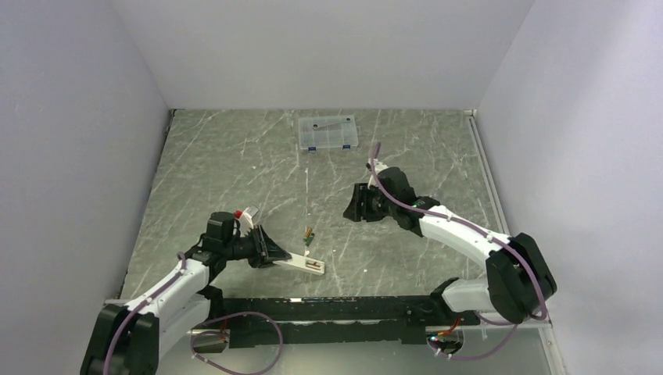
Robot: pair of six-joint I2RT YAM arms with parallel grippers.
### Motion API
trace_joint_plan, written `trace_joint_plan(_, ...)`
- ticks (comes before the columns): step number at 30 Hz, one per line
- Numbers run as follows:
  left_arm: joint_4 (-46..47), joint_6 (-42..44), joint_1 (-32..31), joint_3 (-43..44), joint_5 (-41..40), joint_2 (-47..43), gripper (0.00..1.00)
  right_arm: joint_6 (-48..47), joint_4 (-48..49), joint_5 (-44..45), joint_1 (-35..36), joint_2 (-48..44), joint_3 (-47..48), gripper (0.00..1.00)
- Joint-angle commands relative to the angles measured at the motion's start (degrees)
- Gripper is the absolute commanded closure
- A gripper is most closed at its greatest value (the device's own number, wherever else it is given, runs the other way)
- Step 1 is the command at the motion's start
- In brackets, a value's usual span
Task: Load the batteries into the remote control
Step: Place the remote control at the center of the board.
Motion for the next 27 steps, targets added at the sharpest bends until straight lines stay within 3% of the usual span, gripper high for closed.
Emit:
trace_joint_plan(1, 2.85, 3.88, 0.06, -0.04, -0.91, 3.24, 1.0, 1.83, 0.5, 3.93, 4.21, 2.21, 3.98, 0.49)
trace_joint_plan(19, 9.38, 10.38, 0.06, -0.78, 1.78, 14.59, 1.0, 8.67, 1.26, 9.33, 16.11, 15.43, 10.73, 0.47)
trace_joint_plan(27, 7.29, 10.8, 0.06, -0.58, 1.33, 12.69, 1.0, 12.51, -1.71, 15.68, 20.12, 20.18, 14.89, 0.48)
